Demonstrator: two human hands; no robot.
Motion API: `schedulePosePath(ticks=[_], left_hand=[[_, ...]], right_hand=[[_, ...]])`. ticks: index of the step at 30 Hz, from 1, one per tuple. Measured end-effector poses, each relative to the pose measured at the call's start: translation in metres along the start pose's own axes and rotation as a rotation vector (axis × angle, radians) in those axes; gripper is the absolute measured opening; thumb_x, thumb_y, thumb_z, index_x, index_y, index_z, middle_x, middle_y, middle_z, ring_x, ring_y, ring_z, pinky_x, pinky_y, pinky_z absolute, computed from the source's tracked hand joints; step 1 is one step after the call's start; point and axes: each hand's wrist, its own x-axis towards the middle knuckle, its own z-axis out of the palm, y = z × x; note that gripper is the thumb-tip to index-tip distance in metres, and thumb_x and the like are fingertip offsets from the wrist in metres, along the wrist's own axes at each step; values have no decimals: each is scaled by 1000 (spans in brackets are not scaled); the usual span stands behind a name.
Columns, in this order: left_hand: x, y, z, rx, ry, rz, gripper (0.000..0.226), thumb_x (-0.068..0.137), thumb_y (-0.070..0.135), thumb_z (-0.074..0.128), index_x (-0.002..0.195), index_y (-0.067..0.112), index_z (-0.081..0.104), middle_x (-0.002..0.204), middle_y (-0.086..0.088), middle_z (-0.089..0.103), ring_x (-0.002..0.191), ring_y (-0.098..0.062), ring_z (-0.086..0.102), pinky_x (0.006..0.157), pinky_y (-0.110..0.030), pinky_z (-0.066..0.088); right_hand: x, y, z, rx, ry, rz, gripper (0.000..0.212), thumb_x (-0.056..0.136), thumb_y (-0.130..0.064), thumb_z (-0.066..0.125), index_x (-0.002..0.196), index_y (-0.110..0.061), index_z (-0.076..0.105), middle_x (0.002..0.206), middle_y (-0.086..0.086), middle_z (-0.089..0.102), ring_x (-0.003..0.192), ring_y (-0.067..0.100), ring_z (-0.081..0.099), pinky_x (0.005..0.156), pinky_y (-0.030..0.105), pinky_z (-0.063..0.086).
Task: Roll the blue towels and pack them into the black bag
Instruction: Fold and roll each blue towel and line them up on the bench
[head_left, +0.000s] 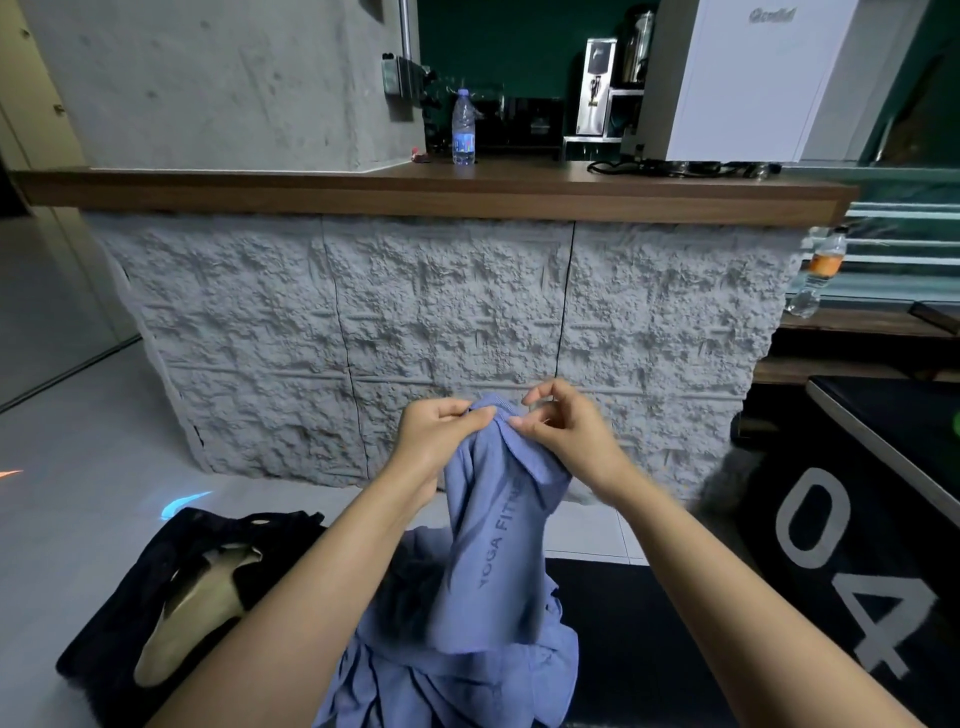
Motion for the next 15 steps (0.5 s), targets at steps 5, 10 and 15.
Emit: schedulePosePath(ticks=[5, 10, 15], left_hand=[[4, 4, -3, -46, 29, -43, 6, 79, 11, 74, 82, 6, 71, 78, -6, 72, 66, -9, 68, 61, -20, 55], [4, 3, 4, 82, -108, -54, 12, 81, 9, 71, 91, 3, 72, 84, -3, 71, 75, -7, 65, 62, -12, 52], [4, 2, 5, 84, -191, -99, 4, 82, 7, 68, 84, 10, 72, 82, -3, 72, 76, -10, 68, 63, -15, 52]], right_hand=[[-19, 13, -12, -166, -73, -210, 27, 96, -6, 49, 109, -29, 53, 77, 10, 59, 62, 14, 46, 57, 31, 36], [-29, -3, -13, -970, -275, -685, 37, 93, -17, 40, 122, -32, 57, 106, -7, 51, 81, 9, 48, 59, 24, 37], [-26, -3, -11, -1236, -206, -944, 20, 88, -22, 45, 91, -19, 65, 102, -4, 49, 91, 16, 42, 67, 25, 34]])
